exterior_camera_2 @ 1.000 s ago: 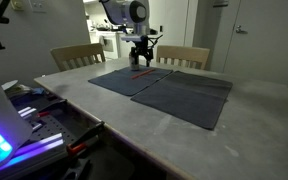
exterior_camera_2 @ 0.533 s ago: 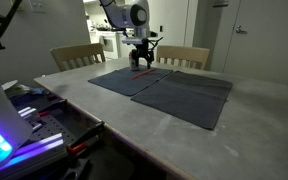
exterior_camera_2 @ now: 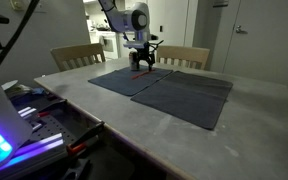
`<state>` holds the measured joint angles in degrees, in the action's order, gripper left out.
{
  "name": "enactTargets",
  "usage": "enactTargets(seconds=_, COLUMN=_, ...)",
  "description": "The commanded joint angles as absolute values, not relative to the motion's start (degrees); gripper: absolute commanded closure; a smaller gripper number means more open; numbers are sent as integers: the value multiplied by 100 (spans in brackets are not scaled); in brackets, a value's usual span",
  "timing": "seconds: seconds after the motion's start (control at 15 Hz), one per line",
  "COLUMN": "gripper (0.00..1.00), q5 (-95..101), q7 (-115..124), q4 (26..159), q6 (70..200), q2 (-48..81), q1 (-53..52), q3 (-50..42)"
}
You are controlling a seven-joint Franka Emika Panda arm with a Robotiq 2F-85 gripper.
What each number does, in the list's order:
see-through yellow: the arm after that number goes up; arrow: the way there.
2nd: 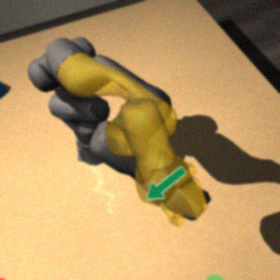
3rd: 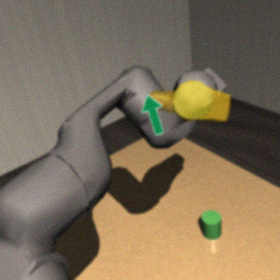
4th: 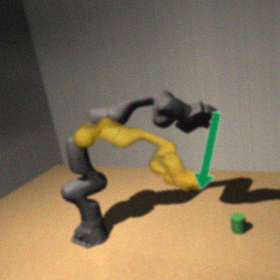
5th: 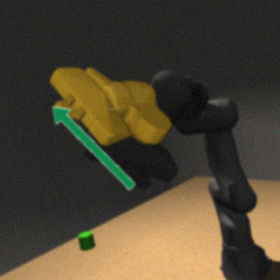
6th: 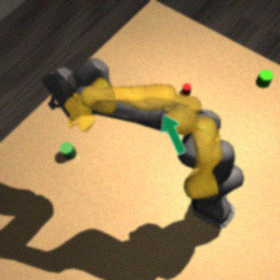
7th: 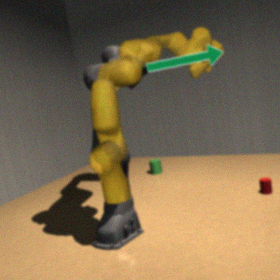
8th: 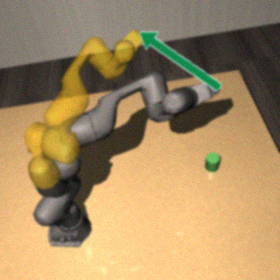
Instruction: Put the orange straw in the can
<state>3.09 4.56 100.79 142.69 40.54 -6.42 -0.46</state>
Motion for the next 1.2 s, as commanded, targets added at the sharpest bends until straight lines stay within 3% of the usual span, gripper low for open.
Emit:
enactTargets(seconds=0.0, gripper=0, q5=306, q7=249, q4=9836, q6=14339, q2=4281, q1=-550, q3=58)
enactTargets(seconds=0.2, gripper=2, q5=301, q7=209, q4=9755, q6=14311, q2=4361, q1=-550, q3=73)
enactTargets(seconds=0.33, gripper=9, q5=294, q7=197, q4=9701, q6=14294, q2=4409, q1=-547, q3=78)
enactTargets(seconds=0.4, gripper=22, q5=297, q7=194, q4=9692, q6=14295, q2=4416, q1=-549, q3=76)
enactTargets(seconds=0.47, gripper=24, q5=297, q7=195, q4=9682, q6=14291, q2=4420, q1=-550, q3=74)
enactTargets(seconds=0.6, gripper=44, q5=287, q7=181, q4=9675, q6=14301, q2=4421, q1=-538, q3=79)
enactTargets(seconds=0.73, gripper=57, q5=279, q7=165, q4=9646, q6=14285, q2=4428, q1=-526, q3=86)
enactTargets(seconds=1.07, gripper=77, q5=254, q7=90, q4=9541, q6=14248, q2=4493, q1=-495, q3=120)
enactTargets(seconds=1.13, gripper=71, q5=254, q7=80, q4=9519, q6=14234, q2=4513, q1=-495, q3=123)
